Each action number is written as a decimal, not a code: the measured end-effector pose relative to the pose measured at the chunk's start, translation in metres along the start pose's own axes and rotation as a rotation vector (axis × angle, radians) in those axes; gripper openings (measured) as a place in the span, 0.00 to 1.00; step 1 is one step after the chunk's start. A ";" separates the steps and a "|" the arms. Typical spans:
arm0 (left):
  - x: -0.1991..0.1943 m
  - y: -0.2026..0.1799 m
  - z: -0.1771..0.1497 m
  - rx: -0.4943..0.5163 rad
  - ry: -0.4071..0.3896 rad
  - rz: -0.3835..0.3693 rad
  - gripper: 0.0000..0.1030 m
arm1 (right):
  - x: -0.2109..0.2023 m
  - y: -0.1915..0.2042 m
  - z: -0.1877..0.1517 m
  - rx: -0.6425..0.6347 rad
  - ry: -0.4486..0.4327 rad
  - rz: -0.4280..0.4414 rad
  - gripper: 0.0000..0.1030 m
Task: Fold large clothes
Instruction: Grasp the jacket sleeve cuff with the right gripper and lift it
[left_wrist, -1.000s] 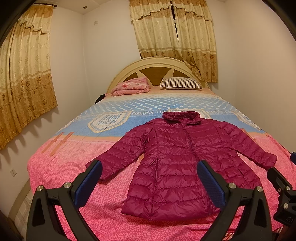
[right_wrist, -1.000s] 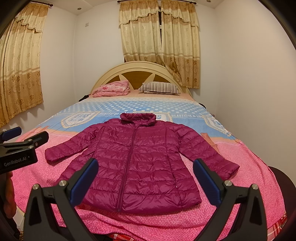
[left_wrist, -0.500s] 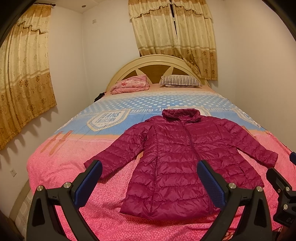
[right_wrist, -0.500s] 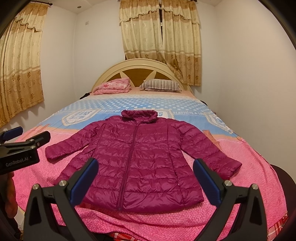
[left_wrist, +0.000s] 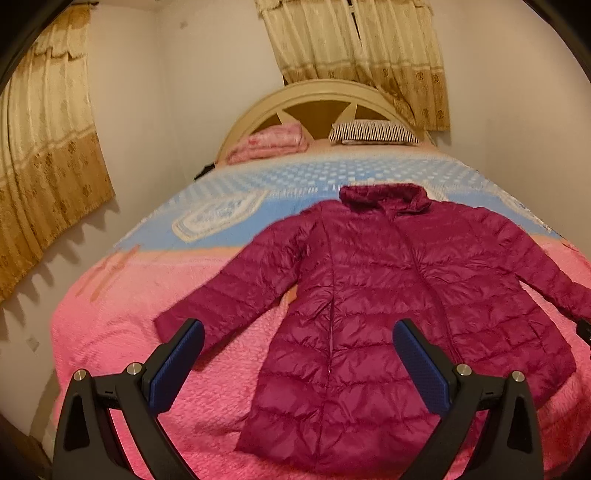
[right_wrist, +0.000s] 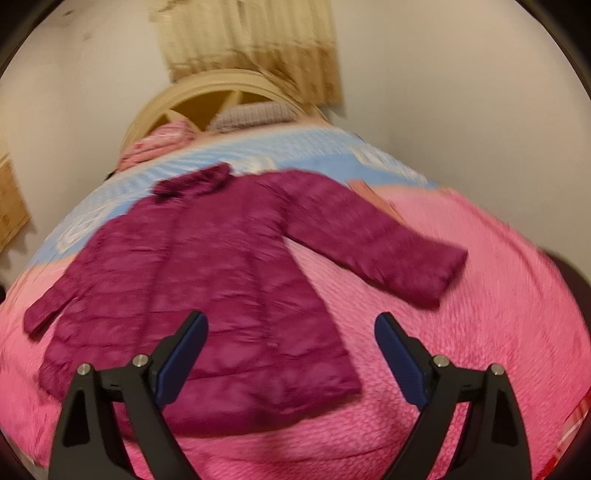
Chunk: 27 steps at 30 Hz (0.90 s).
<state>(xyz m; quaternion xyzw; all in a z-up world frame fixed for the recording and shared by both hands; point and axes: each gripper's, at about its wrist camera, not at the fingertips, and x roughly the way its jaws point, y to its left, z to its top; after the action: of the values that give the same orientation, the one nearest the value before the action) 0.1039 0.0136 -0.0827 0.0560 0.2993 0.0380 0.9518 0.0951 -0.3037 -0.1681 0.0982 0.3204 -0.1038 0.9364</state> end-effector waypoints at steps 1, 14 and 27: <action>0.011 0.000 0.001 -0.006 0.012 0.002 0.99 | 0.010 -0.011 -0.001 0.022 0.016 -0.019 0.89; 0.108 -0.007 0.024 -0.004 0.074 0.040 0.99 | 0.072 -0.103 0.026 0.218 0.127 -0.162 0.80; 0.154 0.014 0.042 0.037 0.145 0.076 0.99 | 0.110 -0.145 0.045 0.287 0.211 -0.110 0.35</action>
<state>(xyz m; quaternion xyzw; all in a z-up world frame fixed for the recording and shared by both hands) 0.2539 0.0402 -0.1337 0.0818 0.3657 0.0723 0.9243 0.1687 -0.4684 -0.2180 0.2234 0.4036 -0.1885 0.8670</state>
